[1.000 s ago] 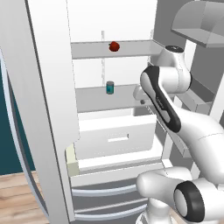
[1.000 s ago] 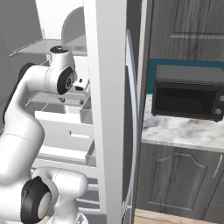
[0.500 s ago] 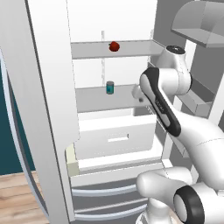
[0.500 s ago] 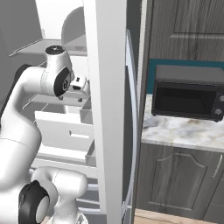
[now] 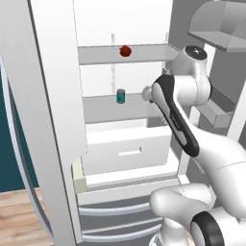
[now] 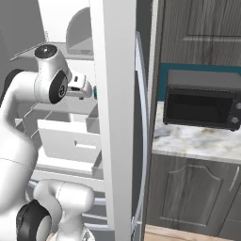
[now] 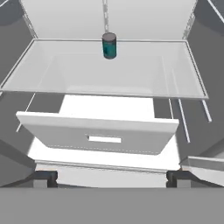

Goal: Pick bell pepper from the fridge and place it on the plate on the counter.

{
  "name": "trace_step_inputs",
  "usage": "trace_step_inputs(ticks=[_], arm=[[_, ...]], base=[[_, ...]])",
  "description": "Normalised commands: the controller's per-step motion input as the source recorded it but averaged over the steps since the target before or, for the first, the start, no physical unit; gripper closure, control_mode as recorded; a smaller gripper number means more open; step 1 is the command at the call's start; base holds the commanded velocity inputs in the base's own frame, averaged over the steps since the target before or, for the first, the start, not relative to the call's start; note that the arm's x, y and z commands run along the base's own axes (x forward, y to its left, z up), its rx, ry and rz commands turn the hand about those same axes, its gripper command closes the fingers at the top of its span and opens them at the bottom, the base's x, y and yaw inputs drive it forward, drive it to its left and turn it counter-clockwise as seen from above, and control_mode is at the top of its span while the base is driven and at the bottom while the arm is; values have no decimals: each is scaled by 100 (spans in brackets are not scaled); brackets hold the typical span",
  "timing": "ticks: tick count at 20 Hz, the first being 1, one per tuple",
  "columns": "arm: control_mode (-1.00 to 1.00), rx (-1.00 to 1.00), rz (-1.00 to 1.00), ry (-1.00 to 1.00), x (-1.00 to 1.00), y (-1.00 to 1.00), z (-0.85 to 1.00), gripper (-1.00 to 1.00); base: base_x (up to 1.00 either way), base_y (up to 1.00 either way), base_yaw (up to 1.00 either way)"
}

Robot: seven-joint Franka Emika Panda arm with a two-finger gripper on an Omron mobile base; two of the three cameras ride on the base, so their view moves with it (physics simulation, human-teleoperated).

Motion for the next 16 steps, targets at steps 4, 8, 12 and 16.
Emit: trace_step_inputs(ticks=[4,8,12,16], arm=[[-100,0,0,-20,0,11,31,-100],[-100,0,0,-21,2,6,29,-100],[-100,0,0,-16,8,6,27,-100],[-100,0,0,-14,12,6,31,-100]], base=[[0,0,0],[0,0,0],[0,0,0],[0,0,0]])
